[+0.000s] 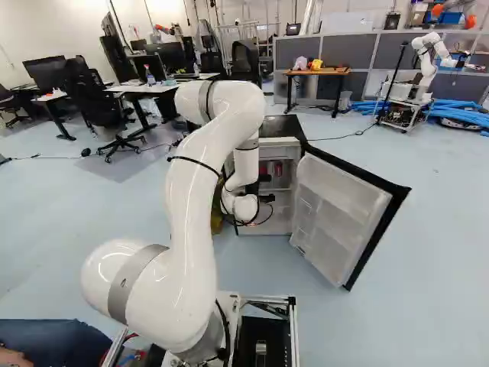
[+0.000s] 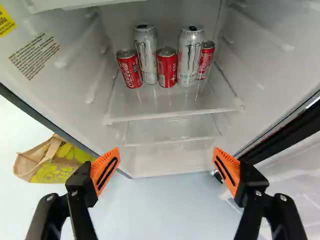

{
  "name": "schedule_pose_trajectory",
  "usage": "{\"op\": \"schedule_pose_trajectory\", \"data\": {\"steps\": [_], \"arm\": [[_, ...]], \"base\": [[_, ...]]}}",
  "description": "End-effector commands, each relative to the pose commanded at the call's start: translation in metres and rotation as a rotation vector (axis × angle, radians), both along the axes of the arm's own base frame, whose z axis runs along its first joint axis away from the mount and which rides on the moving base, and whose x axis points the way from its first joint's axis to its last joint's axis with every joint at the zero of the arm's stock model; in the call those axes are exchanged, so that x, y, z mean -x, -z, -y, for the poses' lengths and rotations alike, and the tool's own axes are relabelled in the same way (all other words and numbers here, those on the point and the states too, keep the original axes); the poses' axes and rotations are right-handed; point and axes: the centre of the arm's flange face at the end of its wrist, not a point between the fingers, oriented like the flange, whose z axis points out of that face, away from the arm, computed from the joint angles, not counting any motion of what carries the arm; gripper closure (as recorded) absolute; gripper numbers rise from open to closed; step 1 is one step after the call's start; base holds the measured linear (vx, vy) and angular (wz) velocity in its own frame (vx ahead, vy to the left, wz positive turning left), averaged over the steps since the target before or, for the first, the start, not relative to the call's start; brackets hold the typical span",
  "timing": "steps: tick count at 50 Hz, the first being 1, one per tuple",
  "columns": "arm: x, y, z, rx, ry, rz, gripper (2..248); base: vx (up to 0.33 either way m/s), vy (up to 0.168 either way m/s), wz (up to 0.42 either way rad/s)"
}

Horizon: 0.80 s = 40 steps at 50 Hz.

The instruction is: Grab a drink from the fridge

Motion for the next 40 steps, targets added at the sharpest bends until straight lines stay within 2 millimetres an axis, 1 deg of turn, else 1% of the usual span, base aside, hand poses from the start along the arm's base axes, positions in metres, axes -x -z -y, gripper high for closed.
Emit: {"op": "schedule_pose_trajectory", "data": {"steps": [15, 40], "arm": [[-0.014, 0.019, 0.001, 0.002, -0.003, 0.05, 3], [-0.039, 0.048, 0.002, 0.007, -0.005, 0.184, 3]], "base": [[0.0, 0.0, 0.0], [0.0, 0.0, 0.0]]}}
